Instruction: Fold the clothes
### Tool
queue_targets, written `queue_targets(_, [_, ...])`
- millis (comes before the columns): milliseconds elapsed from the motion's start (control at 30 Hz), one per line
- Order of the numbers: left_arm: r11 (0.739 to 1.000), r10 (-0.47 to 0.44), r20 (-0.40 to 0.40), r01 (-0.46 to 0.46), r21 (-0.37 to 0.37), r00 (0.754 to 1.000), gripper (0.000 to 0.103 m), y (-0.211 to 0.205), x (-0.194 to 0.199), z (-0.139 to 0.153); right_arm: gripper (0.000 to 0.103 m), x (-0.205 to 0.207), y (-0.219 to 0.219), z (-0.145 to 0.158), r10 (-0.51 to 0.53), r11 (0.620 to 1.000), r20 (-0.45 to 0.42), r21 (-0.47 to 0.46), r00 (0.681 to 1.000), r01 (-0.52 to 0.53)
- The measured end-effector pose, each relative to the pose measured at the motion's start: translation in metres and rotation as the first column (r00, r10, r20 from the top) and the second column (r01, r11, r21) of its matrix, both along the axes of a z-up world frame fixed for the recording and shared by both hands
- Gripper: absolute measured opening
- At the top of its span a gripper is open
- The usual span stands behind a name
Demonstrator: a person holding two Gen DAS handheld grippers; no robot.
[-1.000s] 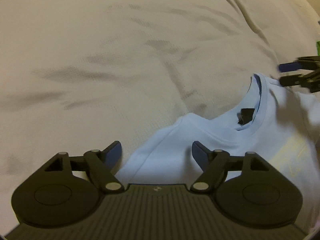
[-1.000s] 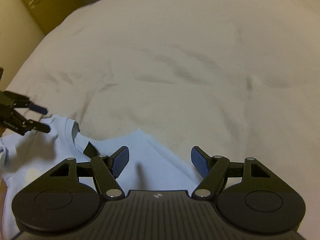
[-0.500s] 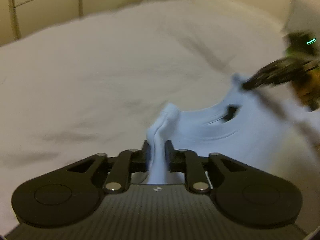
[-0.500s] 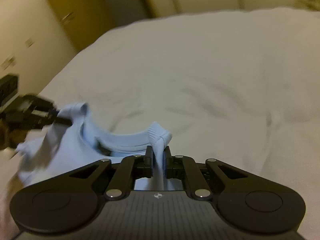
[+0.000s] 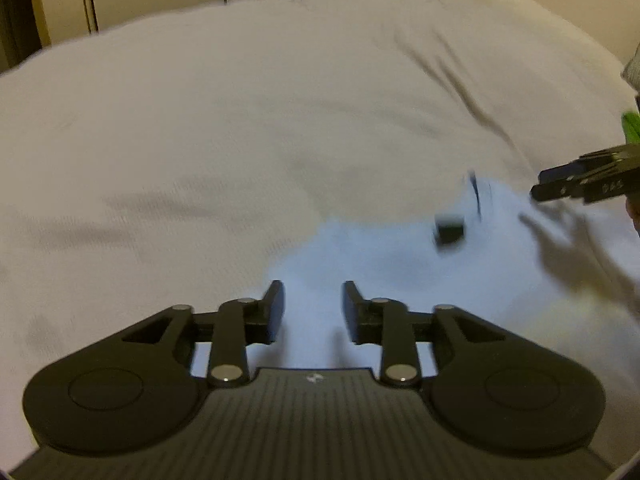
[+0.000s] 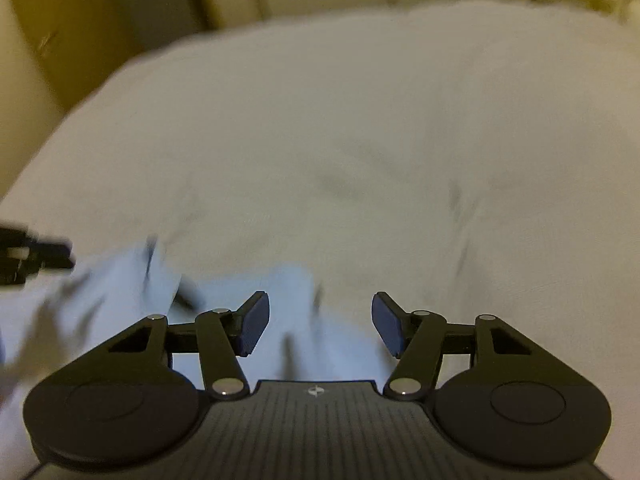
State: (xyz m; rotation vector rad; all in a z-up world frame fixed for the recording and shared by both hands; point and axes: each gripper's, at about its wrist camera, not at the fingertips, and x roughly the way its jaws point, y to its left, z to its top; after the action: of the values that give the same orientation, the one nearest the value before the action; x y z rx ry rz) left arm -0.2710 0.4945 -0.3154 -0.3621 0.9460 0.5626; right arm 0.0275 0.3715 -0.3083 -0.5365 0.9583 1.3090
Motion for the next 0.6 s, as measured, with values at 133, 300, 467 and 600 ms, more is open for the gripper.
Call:
queue_targets(133, [0.982, 0.187, -0.125, -0.18, 0.066, 0.974, 0.03, -0.035, -0.014, -0.016, 0.057, -0.019, -0.012, -0.031, -0.092, 0.986, 0.135, -0.125, 0.987, 0.109])
queue_targets(300, [0.904, 0.428, -0.035, -0.428, 0.002, 0.903, 0.04, -0.068, -0.096, 0.03, 0.065, -0.046, -0.061, -0.001, -0.209, 0.975, 0.043, -0.062, 0.977, 0.212])
queue_targets(467, [0.715, 0.697, -0.038, -0.698, -0.043, 0.716, 0.051, -0.046, -0.209, 0.064, 0.066, -0.093, -0.097, 0.003, -0.183, 0.973, -0.101, -0.164, 0.978, 0.165])
queue_targets(600, [0.507, 0.86, -0.042, -0.861, -0.049, 0.509, 0.059, -0.01, -0.292, 0.076, 0.066, -0.122, -0.124, -0.004, -0.211, 0.958, -0.18, -0.236, 0.961, 0.166])
